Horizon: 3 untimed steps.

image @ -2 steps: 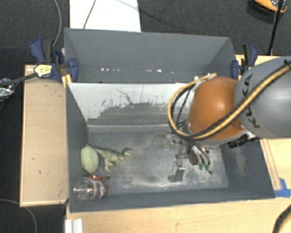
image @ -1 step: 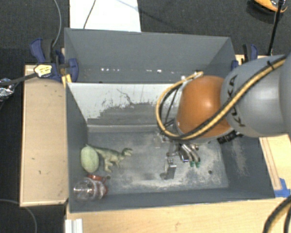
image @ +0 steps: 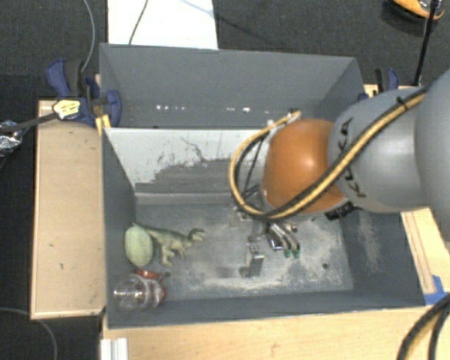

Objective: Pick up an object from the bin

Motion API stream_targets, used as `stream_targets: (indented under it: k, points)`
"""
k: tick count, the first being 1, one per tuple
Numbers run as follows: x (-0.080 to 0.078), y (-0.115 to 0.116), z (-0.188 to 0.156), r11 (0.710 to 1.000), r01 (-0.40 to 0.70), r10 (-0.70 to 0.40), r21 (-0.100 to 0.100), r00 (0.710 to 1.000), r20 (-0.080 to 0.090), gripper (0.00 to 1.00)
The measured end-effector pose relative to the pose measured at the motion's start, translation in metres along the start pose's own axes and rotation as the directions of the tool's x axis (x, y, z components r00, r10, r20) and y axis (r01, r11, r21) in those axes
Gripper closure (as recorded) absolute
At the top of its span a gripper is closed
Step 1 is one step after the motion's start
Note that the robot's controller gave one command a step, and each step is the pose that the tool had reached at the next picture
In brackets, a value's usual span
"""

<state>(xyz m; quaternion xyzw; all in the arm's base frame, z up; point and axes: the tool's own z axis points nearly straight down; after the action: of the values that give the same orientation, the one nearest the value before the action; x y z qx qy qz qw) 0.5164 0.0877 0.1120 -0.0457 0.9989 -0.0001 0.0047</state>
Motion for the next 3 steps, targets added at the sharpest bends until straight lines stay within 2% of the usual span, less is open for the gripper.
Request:
stream_targets:
  k: [1, 2, 3]
  points:
    - [0.014, 0.014, 0.018, 0.998, 0.056, -0.056, -0.004, 0.998, -0.011, 0.00]
    - [-0.005, 0.034, 0.027, 0.997, 0.078, -0.078, 0.003, 0.997, -0.001, 0.00]
    - [-0.023, 0.077, 0.036, 0.992, 0.128, -0.128, -0.005, 0.992, -0.005, 0.00]
